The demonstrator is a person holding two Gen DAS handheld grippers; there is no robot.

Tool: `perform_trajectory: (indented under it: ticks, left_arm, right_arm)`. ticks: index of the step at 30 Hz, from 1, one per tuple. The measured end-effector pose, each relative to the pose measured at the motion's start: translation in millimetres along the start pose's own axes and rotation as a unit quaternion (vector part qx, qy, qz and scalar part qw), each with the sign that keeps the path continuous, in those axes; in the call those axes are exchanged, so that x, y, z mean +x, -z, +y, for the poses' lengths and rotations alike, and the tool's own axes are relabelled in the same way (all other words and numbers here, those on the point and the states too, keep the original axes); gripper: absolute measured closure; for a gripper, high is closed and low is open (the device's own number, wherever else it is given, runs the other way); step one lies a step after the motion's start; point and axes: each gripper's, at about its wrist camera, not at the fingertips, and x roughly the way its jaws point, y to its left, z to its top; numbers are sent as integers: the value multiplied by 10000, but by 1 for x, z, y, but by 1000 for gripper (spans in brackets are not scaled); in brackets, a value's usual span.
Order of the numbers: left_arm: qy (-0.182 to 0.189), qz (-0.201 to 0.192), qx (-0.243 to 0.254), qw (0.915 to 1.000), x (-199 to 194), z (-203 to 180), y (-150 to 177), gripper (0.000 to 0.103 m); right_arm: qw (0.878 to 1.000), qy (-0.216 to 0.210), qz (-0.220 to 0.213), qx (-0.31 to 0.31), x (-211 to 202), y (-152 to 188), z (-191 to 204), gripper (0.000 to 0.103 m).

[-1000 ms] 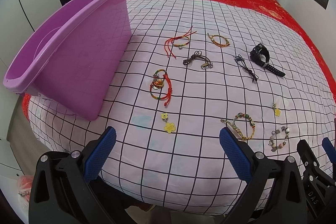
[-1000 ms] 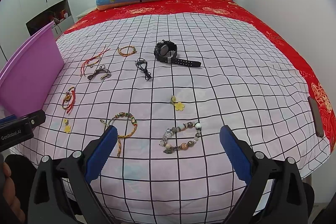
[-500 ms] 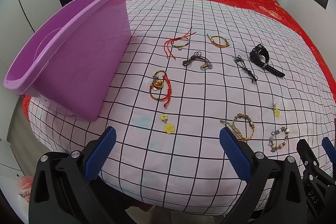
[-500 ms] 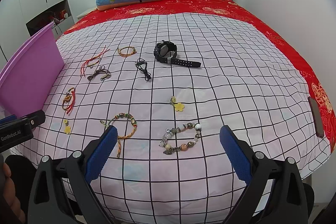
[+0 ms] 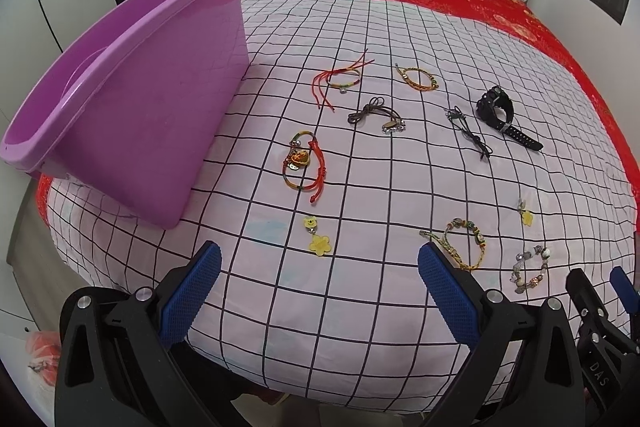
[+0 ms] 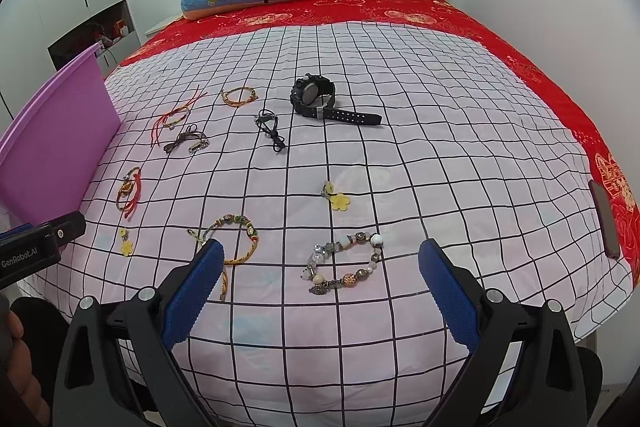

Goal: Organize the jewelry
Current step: 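Lower the right gripper to the silver beaded bracelet while the left gripper approaches the yellow flower charm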

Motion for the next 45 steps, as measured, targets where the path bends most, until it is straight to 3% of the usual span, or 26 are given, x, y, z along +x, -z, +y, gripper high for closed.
perform_trajectory:
  ticks: [16,45]
  left_arm:
    - [-212,250,43,9995,50,26,24,6]
    - [-167,445,189,9987,109,15,23,6]
  right_arm:
    - [9996,-23,289,45,29,24,-18,10]
    - [9957,271,890,19,97,35,-32,10]
